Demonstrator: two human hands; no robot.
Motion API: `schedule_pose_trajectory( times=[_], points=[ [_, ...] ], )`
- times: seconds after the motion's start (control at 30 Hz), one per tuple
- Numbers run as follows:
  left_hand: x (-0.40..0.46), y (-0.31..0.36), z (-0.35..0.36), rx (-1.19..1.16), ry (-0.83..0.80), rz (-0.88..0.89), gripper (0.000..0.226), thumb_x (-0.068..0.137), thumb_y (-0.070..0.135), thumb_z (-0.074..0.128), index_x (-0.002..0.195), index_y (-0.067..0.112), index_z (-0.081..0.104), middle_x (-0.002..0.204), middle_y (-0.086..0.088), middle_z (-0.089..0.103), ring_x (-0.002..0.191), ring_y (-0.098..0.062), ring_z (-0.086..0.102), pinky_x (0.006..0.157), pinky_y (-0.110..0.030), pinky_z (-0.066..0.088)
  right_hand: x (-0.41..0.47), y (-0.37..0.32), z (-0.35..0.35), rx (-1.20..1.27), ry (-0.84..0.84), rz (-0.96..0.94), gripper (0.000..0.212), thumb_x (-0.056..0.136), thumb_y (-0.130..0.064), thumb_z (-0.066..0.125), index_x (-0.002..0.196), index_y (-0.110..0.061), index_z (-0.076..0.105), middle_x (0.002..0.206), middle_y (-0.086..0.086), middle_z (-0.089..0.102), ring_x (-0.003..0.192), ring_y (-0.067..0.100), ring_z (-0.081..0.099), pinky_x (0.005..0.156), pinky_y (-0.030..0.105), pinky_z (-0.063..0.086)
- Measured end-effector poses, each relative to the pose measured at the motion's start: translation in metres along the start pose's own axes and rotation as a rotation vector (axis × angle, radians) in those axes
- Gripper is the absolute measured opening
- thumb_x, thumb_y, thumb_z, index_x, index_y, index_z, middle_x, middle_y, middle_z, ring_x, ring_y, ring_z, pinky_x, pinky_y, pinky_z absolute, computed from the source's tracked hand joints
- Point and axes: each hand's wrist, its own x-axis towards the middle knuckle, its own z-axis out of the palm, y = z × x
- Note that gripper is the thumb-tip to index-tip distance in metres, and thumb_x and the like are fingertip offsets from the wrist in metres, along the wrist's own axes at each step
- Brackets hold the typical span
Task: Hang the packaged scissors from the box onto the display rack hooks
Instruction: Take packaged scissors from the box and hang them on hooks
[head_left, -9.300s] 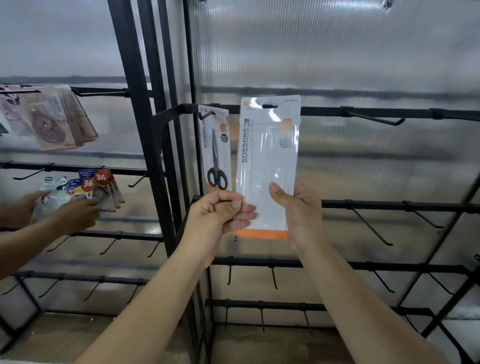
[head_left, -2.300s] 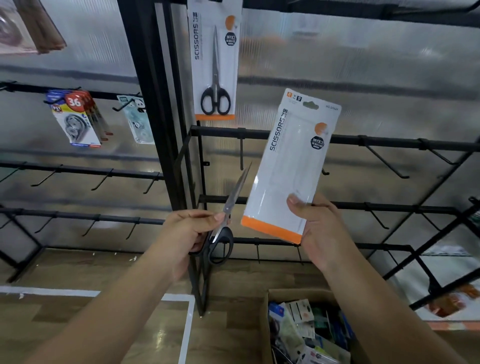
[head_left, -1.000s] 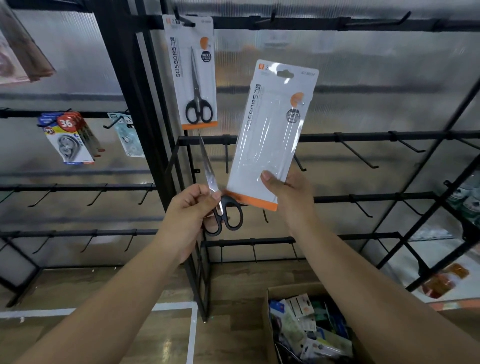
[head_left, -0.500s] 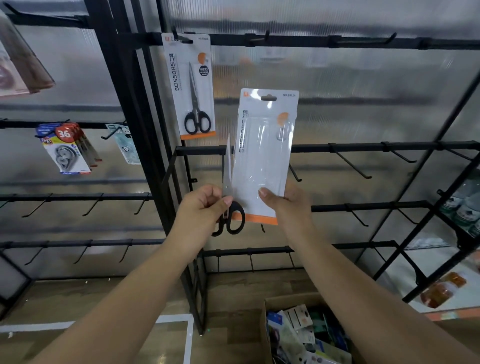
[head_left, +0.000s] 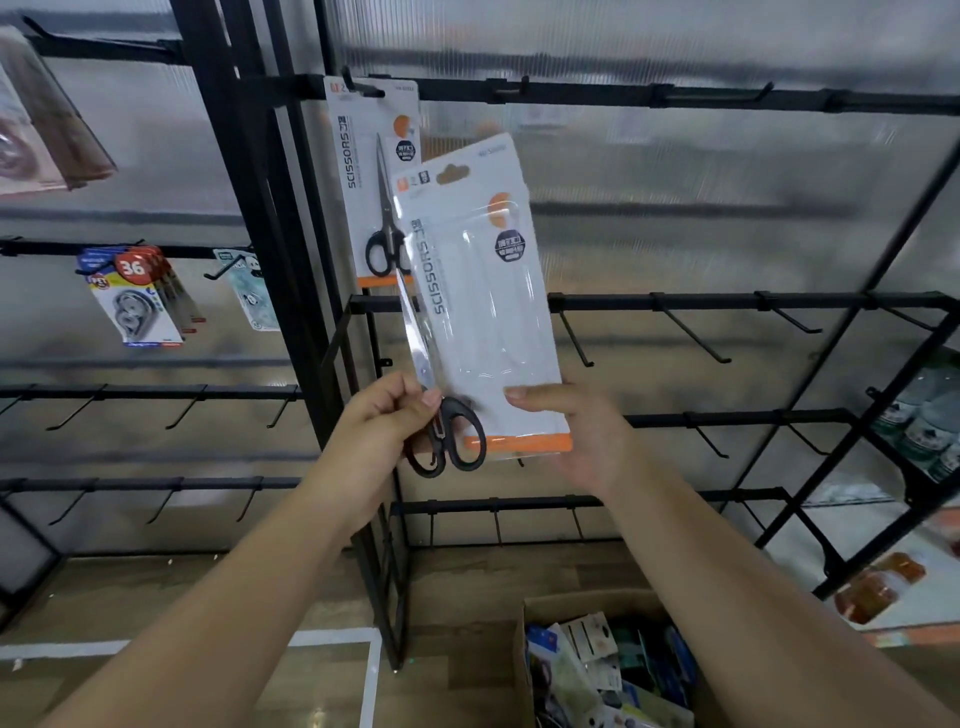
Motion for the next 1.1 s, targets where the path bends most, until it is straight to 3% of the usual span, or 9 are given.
schedule_pose_trajectory(
  times=[0.17,0.37,0.5,0.6,0.7,0.8,0.9,1.0,1.1],
  points=[
    [-0.001,0.014,0.005,0.009,-0.067,0.042,0.031,0.097,0.007,0.044,0.069,0.017,0.053,0.095,-0.014,0.072,0.075,-0.016,0.064,0.06,-0.025,0.051,-0.001,0.007,0.01,0.347,-0.352,0.142,0.03,0.077,-0.017,0.06,0.105,-0.008,0.057,0.109,0.012,0.055,0.108,0.031,0.047,0.105,0.053,0.027],
    [-0.001,0.023,0.001,-0.021,-0.084,0.007,0.026,0.097,0.008,0.044,0.072,0.013,0.05,0.099,-0.012,0.072,0.089,-0.024,0.064,0.071,-0.033,0.054,-0.006,0.006,0.007,0.319,-0.398,0.167,0.053,0.068,-0.008,0.07,0.12,-0.007,0.061,0.123,0.017,0.057,0.121,0.043,0.046,0.104,0.07,0.022],
    [-0.005,0.024,0.004,-0.084,-0.091,0.004,0.02,0.097,0.01,0.043,0.077,0.011,0.046,0.092,-0.007,0.074,0.082,-0.016,0.067,0.061,-0.026,0.054,-0.002,0.005,0.014,0.466,-0.439,0.141,0.08,0.073,-0.044,0.072,0.139,-0.007,0.043,0.122,0.018,0.055,0.121,0.039,0.044,0.106,0.069,0.019],
    [-0.007,0.024,0.007,-0.092,-0.093,0.014,0.012,0.097,0.01,0.042,0.086,0.008,0.048,0.091,-0.006,0.073,0.08,-0.012,0.067,0.058,-0.023,0.052,0.002,0.002,0.021,0.62,-0.5,0.115,0.098,0.074,-0.076,0.04,0.149,-0.016,0.025,0.127,0.021,0.048,0.123,0.036,0.039,0.111,0.065,0.001],
    [-0.008,0.021,0.007,-0.056,-0.078,0.002,0.018,0.097,0.009,0.044,0.079,0.01,0.047,0.098,-0.017,0.068,0.08,-0.018,0.064,0.058,-0.026,0.051,0.004,0.003,0.021,0.638,-0.438,0.012,0.087,0.079,-0.072,0.036,0.146,-0.016,0.035,0.144,0.019,0.039,0.128,0.036,0.036,0.115,0.057,0.007],
    [-0.011,0.02,0.008,-0.016,-0.07,-0.02,0.005,0.096,0.011,0.047,0.095,0.007,0.049,0.109,-0.031,0.055,0.082,-0.026,0.059,0.065,-0.032,0.044,0.004,0.003,0.023,0.607,-0.393,-0.059,0.067,0.083,-0.061,0.043,0.128,-0.013,0.056,0.122,0.015,0.056,0.111,0.031,0.047,0.11,0.048,0.024],
    [-0.011,0.02,0.007,-0.01,-0.066,-0.031,0.008,0.094,0.013,0.051,0.089,0.006,0.052,0.109,-0.038,0.053,0.086,-0.032,0.063,0.068,-0.035,0.046,0.002,0.002,0.024,0.518,-0.34,-0.109,0.063,0.076,-0.054,0.062,0.124,-0.012,0.056,0.105,0.012,0.057,0.093,0.026,0.05,0.088,0.041,0.041],
    [-0.012,0.024,0.005,-0.045,-0.016,-0.061,0.018,0.095,0.011,0.048,0.077,0.013,0.051,0.099,-0.024,0.066,0.09,-0.032,0.067,0.065,-0.033,0.055,0.004,0.001,0.02,0.514,-0.311,-0.129,0.07,0.071,-0.047,0.07,0.126,-0.011,0.046,0.1,0.011,0.054,0.085,0.024,0.052,0.079,0.037,0.044],
    [-0.014,0.026,0.001,-0.05,0.012,-0.088,0.018,0.096,0.009,0.047,0.078,0.012,0.05,0.074,-0.005,0.069,0.068,-0.018,0.069,0.051,-0.024,0.052,0.009,-0.006,0.016,0.501,-0.349,-0.158,0.071,0.075,-0.045,0.064,0.131,-0.015,0.033,0.105,0.009,0.047,0.088,0.023,0.048,0.08,0.034,0.042]
  ],
)
